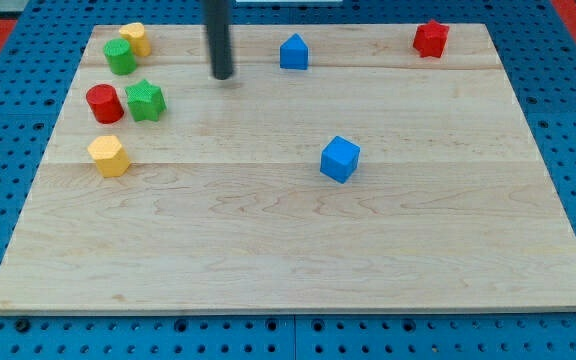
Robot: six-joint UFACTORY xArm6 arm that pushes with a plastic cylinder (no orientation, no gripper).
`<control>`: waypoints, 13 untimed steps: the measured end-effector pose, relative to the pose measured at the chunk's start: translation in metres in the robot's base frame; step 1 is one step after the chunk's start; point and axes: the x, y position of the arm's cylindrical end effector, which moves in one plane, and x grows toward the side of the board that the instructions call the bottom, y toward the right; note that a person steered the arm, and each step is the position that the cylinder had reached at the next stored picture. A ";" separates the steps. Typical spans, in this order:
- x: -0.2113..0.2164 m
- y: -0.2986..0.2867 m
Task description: Push the green star into yellow hexagon
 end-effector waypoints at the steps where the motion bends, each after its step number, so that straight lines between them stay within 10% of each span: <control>1: -0.014 -0.009; 13: 0.112 -0.086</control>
